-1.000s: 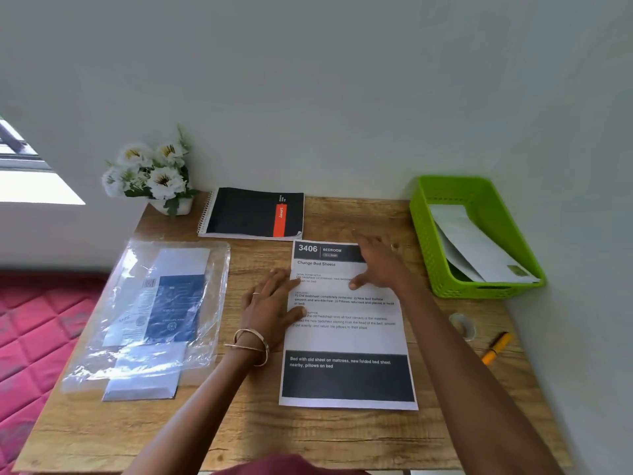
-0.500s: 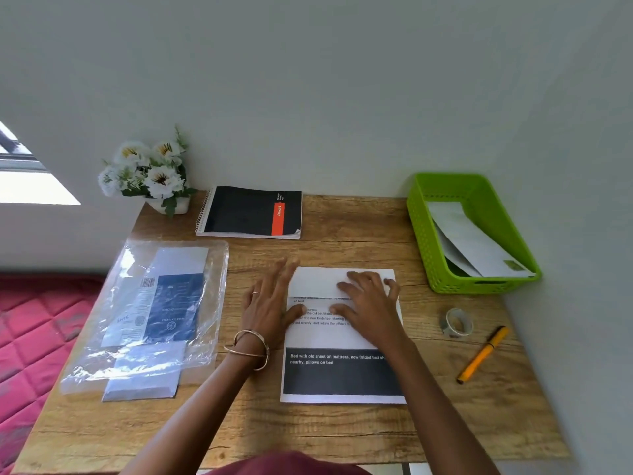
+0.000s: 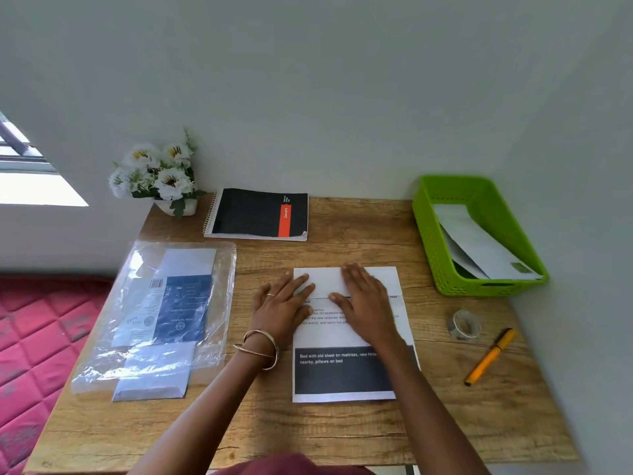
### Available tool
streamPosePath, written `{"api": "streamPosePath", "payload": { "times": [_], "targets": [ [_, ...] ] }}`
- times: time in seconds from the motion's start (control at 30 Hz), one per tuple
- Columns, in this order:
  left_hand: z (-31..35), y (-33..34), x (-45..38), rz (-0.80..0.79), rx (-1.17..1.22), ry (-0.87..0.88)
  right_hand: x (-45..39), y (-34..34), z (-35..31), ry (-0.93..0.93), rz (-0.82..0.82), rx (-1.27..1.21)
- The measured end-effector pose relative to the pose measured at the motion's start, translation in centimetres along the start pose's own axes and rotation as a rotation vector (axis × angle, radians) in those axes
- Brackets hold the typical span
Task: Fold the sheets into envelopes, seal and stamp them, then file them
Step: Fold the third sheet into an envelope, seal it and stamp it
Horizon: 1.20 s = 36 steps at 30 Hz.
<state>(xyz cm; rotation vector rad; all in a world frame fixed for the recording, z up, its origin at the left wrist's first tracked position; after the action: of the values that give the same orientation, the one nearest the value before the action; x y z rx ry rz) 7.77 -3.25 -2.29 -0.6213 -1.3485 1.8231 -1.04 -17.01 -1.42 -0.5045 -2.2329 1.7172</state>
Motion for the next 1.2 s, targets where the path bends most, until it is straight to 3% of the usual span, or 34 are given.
{"api": "streamPosePath", "payload": {
  "times": [0.17, 0.37, 0.5, 0.63, 0.73, 0.83, 0.9, 1.2],
  "targets": [
    [-0.1, 0.1, 0.0, -0.001, -0.017, -0.005, 1.6, -0.8, 5.5, 0.194, 0.025, 0.075],
    [-0.4, -0.3, 0.3, 0.087, 0.08, 0.053, 1.8, -0.6, 5.3, 0.229, 0.038, 0.139],
    [-0.3, -0.2, 0.7, 0.057, 0.033, 0.112, 1.7, -0.5, 5.4, 0.237, 0.056, 0.169],
    [-0.2, 0.1, 0.7, -0.002, -0.025, 0.078, 2.5, -1.6, 3.8, 0.142, 0.076, -0.02],
    [-0.3, 0.3, 0.6, -0.01, -0.018, 0.073, 5.1, -2.1, 0.9, -0.033, -0.068, -0.188],
    [-0.4, 0.5, 0.5, 0.005, -0.012, 0.078, 8.6, -2.0, -1.5, -0.167, -0.232, -0.119],
    [-0.4, 0.4, 0.5, 0.019, -0.013, 0.081, 10.3, -1.8, -2.0, -0.215, -0.252, 0.001],
    [-0.7, 0.4, 0.3, 0.017, 0.032, 0.053, 11.6, -4.8, -2.7, -0.322, 0.075, 0.183]
  ]
}}
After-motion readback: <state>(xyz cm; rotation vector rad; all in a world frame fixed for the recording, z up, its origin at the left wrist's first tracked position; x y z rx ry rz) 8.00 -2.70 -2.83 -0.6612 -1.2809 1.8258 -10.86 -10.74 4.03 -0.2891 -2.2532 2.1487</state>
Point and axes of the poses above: each hand's wrist, its own x-axis away from the middle knuckle, its own y-axis out of the palm, z = x × y, the point moved 7 cm from there along -x, towards the middle knuckle, and after that the axes turned 2 degrees about x, right-handed, at the moved point
